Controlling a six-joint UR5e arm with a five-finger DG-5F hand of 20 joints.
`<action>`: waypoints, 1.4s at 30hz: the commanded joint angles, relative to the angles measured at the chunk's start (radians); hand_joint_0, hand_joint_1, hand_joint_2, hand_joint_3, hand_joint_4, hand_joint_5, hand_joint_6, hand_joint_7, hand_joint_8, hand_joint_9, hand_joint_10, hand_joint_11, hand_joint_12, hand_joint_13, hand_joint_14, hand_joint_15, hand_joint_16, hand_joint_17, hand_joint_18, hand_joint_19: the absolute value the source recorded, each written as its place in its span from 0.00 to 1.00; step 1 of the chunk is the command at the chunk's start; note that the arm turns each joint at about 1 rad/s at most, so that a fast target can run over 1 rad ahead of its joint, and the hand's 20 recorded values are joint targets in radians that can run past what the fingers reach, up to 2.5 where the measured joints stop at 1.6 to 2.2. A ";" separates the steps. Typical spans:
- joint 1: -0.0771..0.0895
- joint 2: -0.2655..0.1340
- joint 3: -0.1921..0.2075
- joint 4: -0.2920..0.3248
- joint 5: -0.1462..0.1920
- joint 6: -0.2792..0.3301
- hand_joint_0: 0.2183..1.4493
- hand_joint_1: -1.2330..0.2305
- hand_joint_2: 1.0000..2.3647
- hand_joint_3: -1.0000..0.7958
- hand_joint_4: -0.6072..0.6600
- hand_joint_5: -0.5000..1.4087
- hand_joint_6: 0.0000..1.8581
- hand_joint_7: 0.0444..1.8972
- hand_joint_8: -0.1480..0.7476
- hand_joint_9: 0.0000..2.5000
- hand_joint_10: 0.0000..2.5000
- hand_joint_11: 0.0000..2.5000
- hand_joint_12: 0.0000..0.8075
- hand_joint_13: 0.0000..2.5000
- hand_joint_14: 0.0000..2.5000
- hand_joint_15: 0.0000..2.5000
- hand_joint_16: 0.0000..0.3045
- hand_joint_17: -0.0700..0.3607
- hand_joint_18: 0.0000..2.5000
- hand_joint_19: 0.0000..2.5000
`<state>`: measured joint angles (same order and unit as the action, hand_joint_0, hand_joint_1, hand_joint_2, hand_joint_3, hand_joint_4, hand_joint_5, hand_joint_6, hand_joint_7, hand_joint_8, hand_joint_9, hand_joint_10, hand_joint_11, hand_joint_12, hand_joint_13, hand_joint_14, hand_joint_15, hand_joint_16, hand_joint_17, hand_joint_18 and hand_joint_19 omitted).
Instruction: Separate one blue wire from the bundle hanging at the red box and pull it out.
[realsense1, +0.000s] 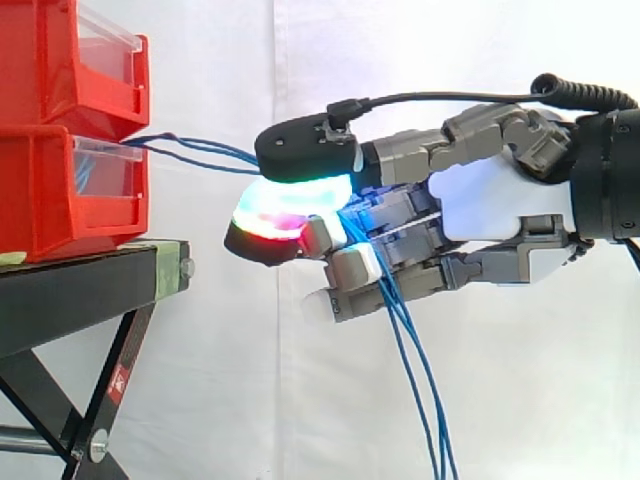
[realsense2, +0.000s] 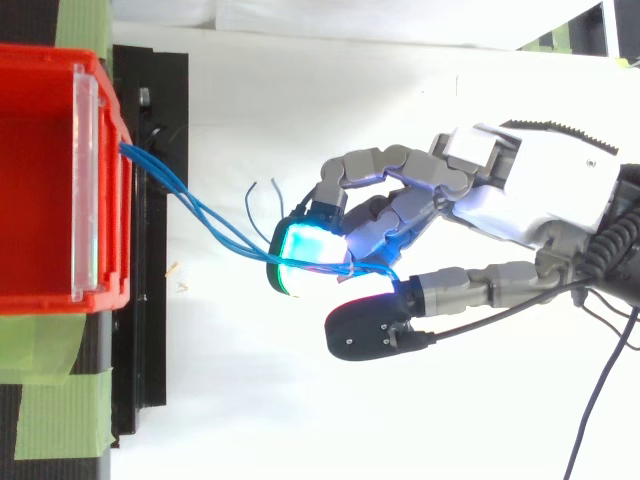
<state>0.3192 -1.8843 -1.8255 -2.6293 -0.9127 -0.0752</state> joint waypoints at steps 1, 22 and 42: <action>0.000 0.001 0.000 0.000 0.000 0.000 0.37 0.23 0.01 0.34 0.66 0.15 0.38 0.55 0.50 0.37 0.00 0.58 0.40 0.47 0.01 0.51 0.08 0.30 0.24 0.17; 0.000 -0.001 0.000 0.000 0.002 0.000 0.37 0.39 0.02 0.52 0.66 0.14 0.44 0.50 0.51 0.42 0.00 0.58 0.39 0.50 0.01 0.50 0.11 0.34 0.27 0.19; 0.001 -0.001 0.000 0.000 0.000 0.000 0.46 0.23 0.01 0.41 0.66 0.14 0.47 0.51 0.51 0.40 0.00 0.58 0.40 0.50 0.01 0.52 0.09 0.30 0.26 0.20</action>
<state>0.3194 -1.8847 -1.8255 -2.6292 -0.9127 -0.0752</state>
